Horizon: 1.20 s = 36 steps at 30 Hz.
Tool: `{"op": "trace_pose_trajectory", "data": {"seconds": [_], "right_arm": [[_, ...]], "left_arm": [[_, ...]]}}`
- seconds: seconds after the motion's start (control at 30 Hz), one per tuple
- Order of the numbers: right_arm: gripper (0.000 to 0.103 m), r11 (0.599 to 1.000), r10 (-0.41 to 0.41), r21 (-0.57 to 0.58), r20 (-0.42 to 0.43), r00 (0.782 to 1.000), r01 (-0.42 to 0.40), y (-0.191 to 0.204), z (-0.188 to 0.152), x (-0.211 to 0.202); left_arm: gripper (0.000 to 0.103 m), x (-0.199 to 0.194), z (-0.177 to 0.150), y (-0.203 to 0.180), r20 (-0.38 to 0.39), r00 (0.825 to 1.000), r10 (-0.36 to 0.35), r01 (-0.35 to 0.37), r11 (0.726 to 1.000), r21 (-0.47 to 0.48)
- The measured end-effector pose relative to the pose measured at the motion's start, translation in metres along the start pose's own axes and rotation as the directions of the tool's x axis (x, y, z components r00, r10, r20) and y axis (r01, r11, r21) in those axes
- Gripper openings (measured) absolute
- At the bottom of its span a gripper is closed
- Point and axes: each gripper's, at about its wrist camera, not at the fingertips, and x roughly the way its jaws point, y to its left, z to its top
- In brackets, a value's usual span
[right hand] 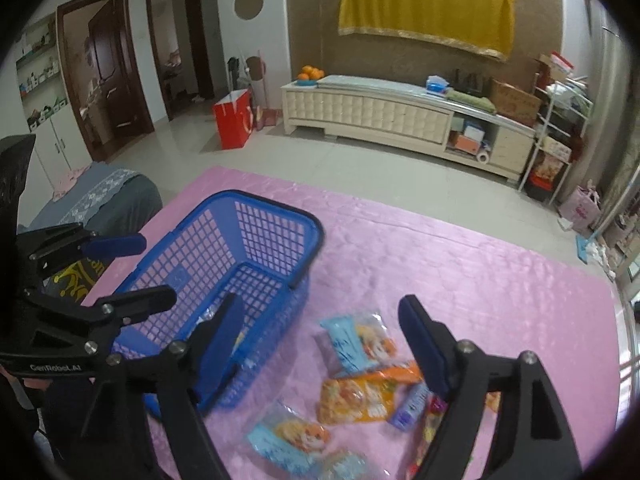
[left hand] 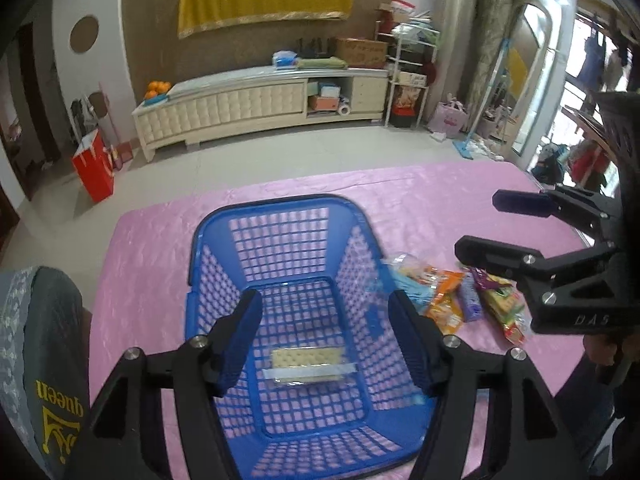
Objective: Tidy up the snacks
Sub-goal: 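Move the left gripper to the pile and grasp the Dan Huang Su pastry bag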
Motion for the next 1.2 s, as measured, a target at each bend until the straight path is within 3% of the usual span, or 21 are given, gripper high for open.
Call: {"op": "trace_pose_trajectory", "data": {"seconds": [0.1, 0.7, 0.87, 1.2], "right_arm": [[0.085, 1.0, -0.006, 0.006, 0.0, 1.0, 0.006, -0.009, -0.01, -0.014], [0.086, 0.991, -0.079, 0.107, -0.049, 0.996, 0.084, -0.061, -0.101, -0.045], [0.086, 0.987, -0.094, 0.125, -0.081, 0.992, 0.104, -0.073, -0.123, -0.036], [0.086, 0.975, -0.122, 0.159, -0.189, 0.974, 0.153, -0.089, -0.155, 0.003]], "left_arm": [[0.072, -0.011, -0.003, -0.019, 0.019, 1.0, -0.006, 0.006, 0.999, 0.031], [0.075, -0.002, -0.05, -0.131, -0.05, 0.995, -0.084, 0.089, 0.99, 0.112], [0.077, 0.024, -0.064, -0.156, -0.124, 0.989, -0.084, 0.101, 0.985, 0.138], [0.077, 0.079, -0.086, -0.16, -0.252, 0.968, -0.007, 0.025, 0.997, 0.068]]}}
